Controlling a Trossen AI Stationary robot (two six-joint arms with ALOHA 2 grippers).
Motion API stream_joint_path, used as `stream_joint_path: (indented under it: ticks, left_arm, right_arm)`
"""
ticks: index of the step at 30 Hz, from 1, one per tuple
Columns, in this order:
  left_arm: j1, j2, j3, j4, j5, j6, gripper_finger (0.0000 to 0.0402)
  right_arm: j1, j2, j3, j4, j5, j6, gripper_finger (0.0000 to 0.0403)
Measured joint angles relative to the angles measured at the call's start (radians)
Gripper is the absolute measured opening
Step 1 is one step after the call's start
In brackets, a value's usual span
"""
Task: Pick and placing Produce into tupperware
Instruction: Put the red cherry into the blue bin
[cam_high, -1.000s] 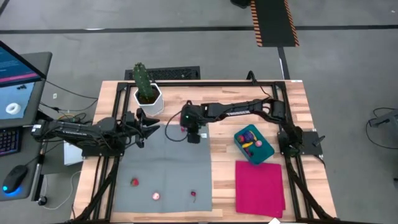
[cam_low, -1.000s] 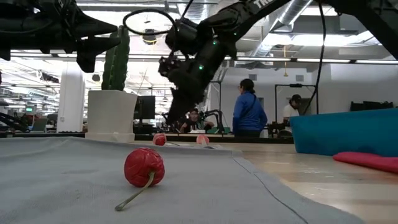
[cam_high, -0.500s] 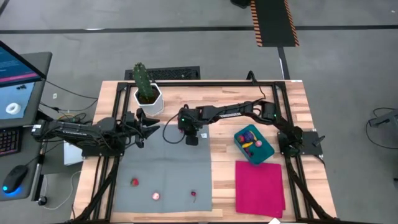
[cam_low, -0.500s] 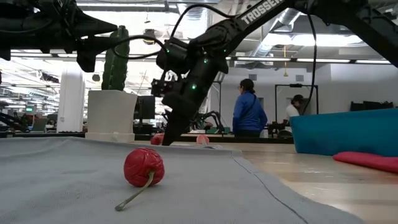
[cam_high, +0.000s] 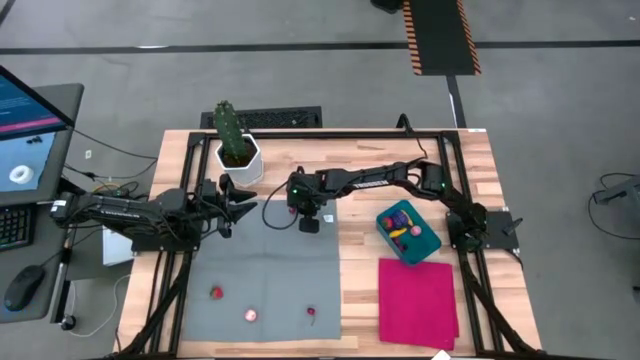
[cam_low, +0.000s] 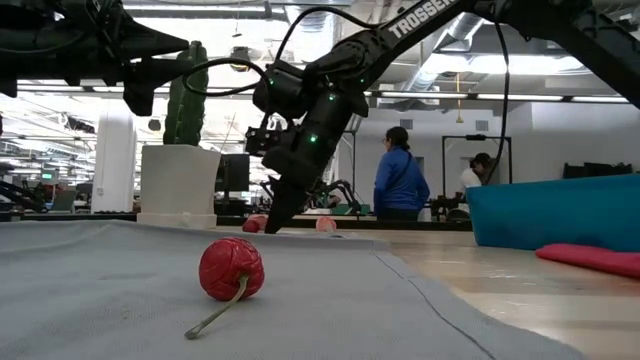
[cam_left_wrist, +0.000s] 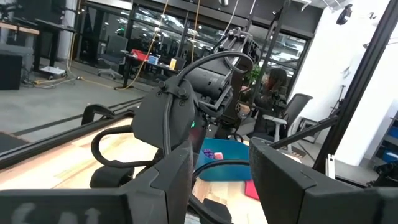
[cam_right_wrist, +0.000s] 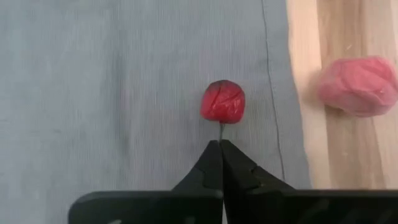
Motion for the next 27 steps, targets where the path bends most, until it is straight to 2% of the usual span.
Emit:
stream_joint_path:
  ticks: [13, 23, 27]
  left_arm:
    - [0.0, 0.0, 0.0, -0.003, 0.001, 0.003, 0.0148]
    - [0.0, 0.0, 0.0, 0.016, 0.086, -0.018, 0.0148]
    - [0.0, 0.0, 0.0, 0.016, 0.088, -0.021, 0.0148]
  right_arm:
    - [0.016, -0.191, -0.001, -0.082, -0.004, -0.008, 0.0011]
    - [0.047, -0.385, -0.001, -0.19, 0.0, 0.016, 0.0011]
    - [0.053, -0.464, -0.001, -0.246, 0.059, 0.021, 0.0011]
